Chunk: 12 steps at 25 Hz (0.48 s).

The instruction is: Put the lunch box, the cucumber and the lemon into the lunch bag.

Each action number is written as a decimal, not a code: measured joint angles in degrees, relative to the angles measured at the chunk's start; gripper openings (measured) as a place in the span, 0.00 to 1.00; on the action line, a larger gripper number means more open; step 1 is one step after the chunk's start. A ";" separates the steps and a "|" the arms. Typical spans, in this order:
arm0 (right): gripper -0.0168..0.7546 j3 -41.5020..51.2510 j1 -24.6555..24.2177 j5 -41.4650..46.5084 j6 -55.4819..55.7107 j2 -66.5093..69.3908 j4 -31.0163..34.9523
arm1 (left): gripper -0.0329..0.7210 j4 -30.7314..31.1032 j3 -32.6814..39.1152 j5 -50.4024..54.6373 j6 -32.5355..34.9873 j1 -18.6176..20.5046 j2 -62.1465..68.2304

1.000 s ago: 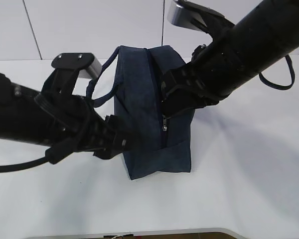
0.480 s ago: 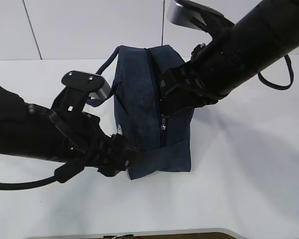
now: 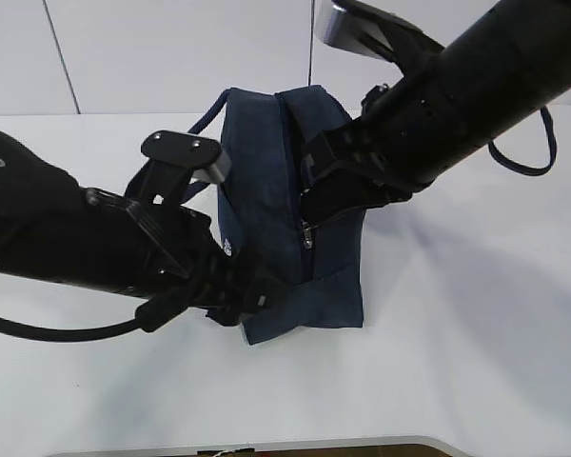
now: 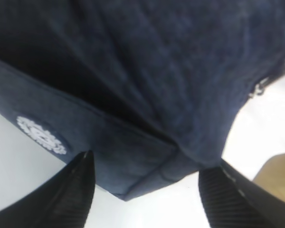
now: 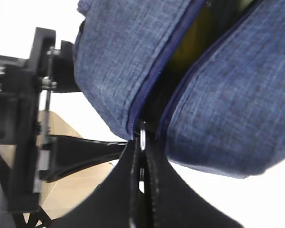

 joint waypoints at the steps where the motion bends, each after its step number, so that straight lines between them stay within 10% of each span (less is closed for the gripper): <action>1: 0.03 0.00 0.00 0.10 0.00 0.02 0.11 | 0.66 -0.04 0.00 0.33 0.00 0.00 0.40; 7: 0.03 0.00 0.00 0.21 -0.27 0.12 0.34 | 0.10 -0.13 -0.02 0.97 0.12 0.00 0.64; 12: 0.03 -0.47 0.00 0.73 -0.27 0.15 0.45 | 0.05 -0.13 -0.02 0.97 0.34 0.00 0.73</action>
